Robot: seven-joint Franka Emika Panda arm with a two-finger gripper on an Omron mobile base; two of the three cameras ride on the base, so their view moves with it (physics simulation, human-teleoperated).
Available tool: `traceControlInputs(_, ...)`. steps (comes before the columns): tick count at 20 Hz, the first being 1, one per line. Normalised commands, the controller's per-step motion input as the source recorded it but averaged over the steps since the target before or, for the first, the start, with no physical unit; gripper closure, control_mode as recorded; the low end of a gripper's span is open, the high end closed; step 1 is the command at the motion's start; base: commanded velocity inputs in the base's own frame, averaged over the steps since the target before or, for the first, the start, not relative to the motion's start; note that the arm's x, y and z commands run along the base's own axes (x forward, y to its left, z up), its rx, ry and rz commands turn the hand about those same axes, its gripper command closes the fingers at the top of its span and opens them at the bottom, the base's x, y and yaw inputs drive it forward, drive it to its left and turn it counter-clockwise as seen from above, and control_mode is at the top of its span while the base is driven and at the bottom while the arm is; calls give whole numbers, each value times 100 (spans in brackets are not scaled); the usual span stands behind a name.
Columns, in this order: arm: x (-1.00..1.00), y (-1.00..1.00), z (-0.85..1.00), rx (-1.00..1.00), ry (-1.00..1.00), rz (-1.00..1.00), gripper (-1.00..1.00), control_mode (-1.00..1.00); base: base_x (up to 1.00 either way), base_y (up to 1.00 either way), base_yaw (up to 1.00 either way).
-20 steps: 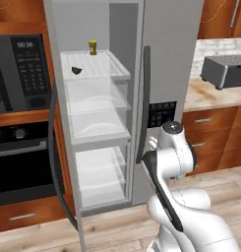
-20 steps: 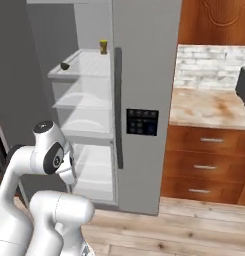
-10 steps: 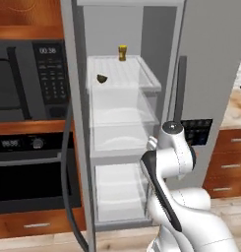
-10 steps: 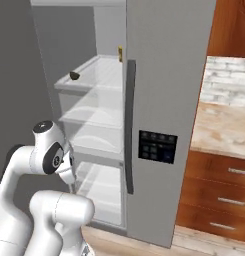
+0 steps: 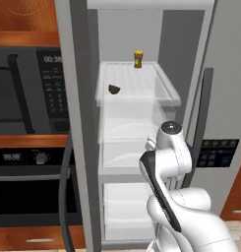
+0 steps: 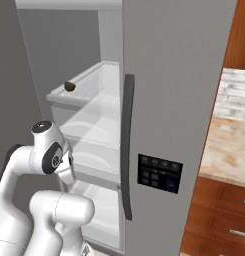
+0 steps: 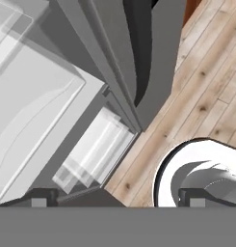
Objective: Pick the banana and kiwi from the fridge and place them on the plate next to the blender to make a fruit smoothie.
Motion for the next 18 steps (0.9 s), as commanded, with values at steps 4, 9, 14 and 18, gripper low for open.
traceControlInputs(4,0,0,0,0,0,0,-100,100,42,22,10)
traceControlInputs(9,0,0,5,0,0,1,-100,-100,24,14,6)
traceControlInputs(14,-5,-5,69,0,0,1,-100,-100,0,0,0)
traceControlInputs(18,-21,-2,92,-6,0,16,-100,-100,0,0,0)
